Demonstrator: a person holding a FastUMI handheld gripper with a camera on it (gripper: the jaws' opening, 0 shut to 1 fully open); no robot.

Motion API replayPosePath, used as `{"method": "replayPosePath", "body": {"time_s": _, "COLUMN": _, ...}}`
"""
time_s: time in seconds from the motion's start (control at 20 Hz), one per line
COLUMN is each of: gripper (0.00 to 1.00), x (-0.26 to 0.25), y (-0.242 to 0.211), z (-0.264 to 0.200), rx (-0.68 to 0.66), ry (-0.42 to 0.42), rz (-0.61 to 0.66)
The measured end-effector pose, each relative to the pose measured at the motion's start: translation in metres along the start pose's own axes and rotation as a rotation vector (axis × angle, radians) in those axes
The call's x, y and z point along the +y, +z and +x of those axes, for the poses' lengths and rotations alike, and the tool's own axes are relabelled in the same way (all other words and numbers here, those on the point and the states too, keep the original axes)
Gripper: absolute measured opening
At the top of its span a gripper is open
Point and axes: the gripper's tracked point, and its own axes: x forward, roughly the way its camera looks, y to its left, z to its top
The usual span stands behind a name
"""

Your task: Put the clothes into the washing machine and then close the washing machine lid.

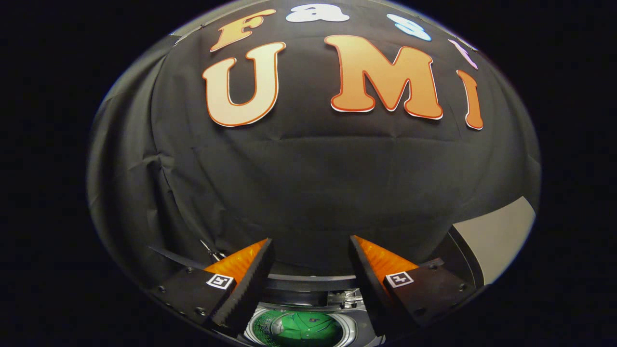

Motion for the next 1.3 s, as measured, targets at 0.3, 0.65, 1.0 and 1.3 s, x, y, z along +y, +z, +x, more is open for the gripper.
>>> {"method": "replayPosePath", "body": {"time_s": 0.3, "gripper": 0.99, "x": 0.0, "y": -0.017, "z": -0.024, "rx": -0.039, "ry": 0.0, "rz": -0.007}}
{"method": "replayPosePath", "body": {"time_s": 0.65, "gripper": 0.99, "x": 0.002, "y": -0.037, "z": -0.047, "rx": -0.065, "ry": 0.002, "rz": -0.013}}
{"method": "replayPosePath", "body": {"time_s": 1.0, "gripper": 0.99, "x": 0.002, "y": -0.07, "z": -0.075, "rx": -0.097, "ry": 0.006, "rz": -0.015}}
{"method": "replayPosePath", "body": {"time_s": 1.3, "gripper": 0.99, "x": -0.001, "y": -0.157, "z": -0.085, "rx": 0.001, "ry": 0.038, "rz": -0.015}}
